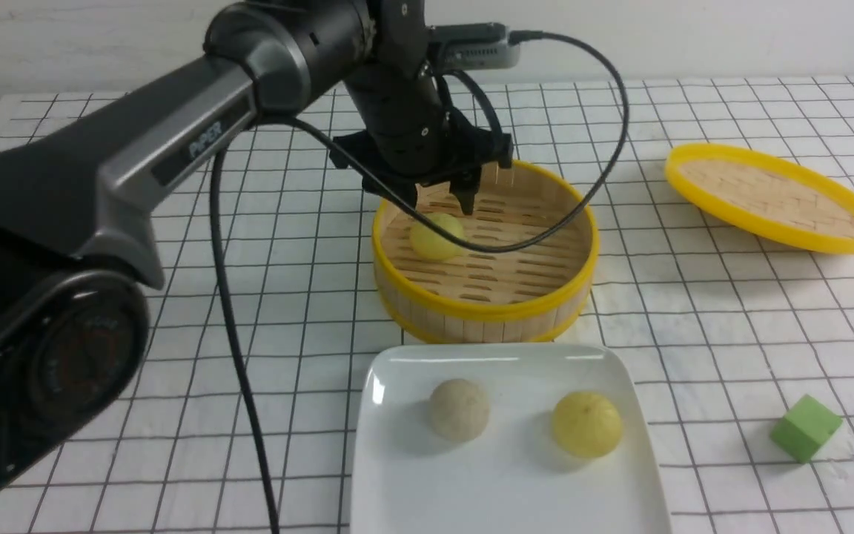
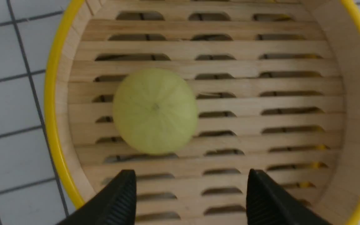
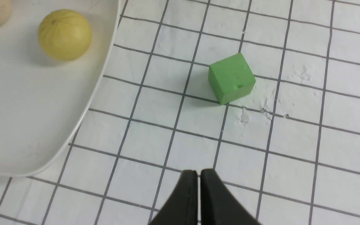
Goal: Put the steamed buns into the plate on the white-black tablecloth.
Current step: 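Reach into the bamboo steamer and grasp a bun with the left gripper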
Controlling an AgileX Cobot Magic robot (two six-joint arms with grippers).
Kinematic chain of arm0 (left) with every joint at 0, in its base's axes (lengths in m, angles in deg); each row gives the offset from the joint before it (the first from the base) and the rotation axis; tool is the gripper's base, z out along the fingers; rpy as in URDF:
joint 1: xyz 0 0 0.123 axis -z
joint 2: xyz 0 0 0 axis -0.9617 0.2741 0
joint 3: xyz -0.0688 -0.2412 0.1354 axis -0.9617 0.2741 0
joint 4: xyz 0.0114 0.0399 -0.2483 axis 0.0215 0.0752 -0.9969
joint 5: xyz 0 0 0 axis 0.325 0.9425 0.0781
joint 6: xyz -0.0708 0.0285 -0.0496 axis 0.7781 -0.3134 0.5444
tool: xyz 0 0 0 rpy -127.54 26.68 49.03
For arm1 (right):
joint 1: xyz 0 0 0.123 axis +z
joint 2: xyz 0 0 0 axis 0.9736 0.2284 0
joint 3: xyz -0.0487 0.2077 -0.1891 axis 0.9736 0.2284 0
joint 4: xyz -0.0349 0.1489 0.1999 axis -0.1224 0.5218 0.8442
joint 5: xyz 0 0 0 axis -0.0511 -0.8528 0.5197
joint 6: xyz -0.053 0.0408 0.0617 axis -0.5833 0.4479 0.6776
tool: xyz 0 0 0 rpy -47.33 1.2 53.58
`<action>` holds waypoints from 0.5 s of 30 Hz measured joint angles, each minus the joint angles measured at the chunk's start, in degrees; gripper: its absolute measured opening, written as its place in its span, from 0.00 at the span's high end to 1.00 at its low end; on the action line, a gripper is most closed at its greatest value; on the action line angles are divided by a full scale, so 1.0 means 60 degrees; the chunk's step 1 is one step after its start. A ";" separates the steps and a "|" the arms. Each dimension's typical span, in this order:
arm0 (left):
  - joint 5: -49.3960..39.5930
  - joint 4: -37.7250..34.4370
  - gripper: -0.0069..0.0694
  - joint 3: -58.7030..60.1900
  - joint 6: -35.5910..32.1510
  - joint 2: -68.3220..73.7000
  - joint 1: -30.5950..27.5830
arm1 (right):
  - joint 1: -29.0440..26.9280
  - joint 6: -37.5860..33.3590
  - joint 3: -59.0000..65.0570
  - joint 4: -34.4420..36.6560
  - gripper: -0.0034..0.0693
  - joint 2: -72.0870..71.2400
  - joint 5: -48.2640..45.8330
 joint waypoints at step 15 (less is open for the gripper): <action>0.0211 0.0132 0.84 -0.0494 -0.0013 0.1325 -0.0146 | 0.0000 0.0000 0.0000 -0.0023 0.90 0.0000 0.0000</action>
